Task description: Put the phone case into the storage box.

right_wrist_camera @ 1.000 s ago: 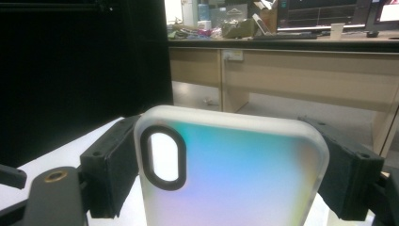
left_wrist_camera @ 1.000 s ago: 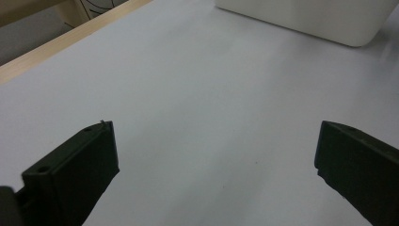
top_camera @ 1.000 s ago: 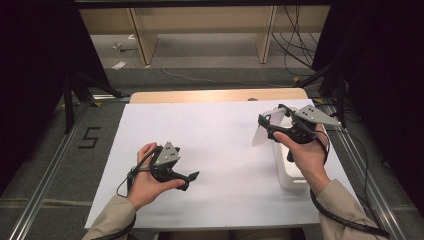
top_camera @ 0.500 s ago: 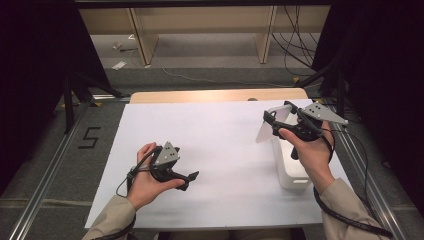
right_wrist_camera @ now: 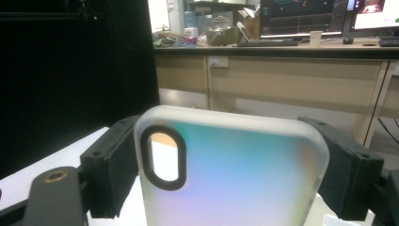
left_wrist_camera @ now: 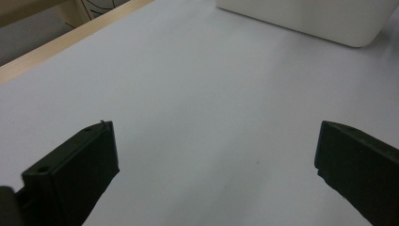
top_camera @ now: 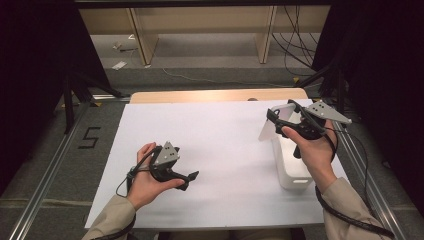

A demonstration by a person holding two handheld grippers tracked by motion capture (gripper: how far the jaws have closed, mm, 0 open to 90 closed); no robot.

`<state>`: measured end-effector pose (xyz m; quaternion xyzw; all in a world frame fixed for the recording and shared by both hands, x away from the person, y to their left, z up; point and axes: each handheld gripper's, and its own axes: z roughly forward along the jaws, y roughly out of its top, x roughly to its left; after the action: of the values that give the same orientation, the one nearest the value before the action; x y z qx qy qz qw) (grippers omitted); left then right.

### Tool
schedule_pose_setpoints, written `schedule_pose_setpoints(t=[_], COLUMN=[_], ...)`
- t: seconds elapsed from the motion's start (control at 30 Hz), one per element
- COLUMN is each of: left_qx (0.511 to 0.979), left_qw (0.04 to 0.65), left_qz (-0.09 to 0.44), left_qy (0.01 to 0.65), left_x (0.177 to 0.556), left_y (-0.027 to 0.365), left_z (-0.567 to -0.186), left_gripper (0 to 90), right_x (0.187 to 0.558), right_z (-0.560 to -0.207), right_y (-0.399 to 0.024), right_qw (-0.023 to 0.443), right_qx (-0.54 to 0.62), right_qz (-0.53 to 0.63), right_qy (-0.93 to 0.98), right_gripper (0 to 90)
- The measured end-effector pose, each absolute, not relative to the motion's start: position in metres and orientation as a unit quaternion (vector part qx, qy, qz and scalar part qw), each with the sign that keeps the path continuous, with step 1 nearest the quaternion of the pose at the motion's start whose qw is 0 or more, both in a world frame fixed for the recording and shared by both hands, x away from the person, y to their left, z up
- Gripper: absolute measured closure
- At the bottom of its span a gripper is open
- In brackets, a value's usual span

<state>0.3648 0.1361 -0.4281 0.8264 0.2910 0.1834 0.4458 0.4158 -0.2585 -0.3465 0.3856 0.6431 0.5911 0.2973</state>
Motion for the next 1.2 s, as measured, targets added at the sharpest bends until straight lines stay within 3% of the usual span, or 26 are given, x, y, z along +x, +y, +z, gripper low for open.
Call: schedule_pose_setpoints(t=[1.2], left_qx=[0.825], left_qw=[0.447], left_qz=[0.184], left_qy=[0.292], left_x=[0.365], left_y=[0.137], left_z=[-0.427], left_gripper=[0.0], right_x=[0.42], right_z=[-0.341], right_y=[-0.278], right_qw=[0.318], right_qx=[0.404], right_qz=[0.589], right_qy=[0.624], right_gripper=[19.0])
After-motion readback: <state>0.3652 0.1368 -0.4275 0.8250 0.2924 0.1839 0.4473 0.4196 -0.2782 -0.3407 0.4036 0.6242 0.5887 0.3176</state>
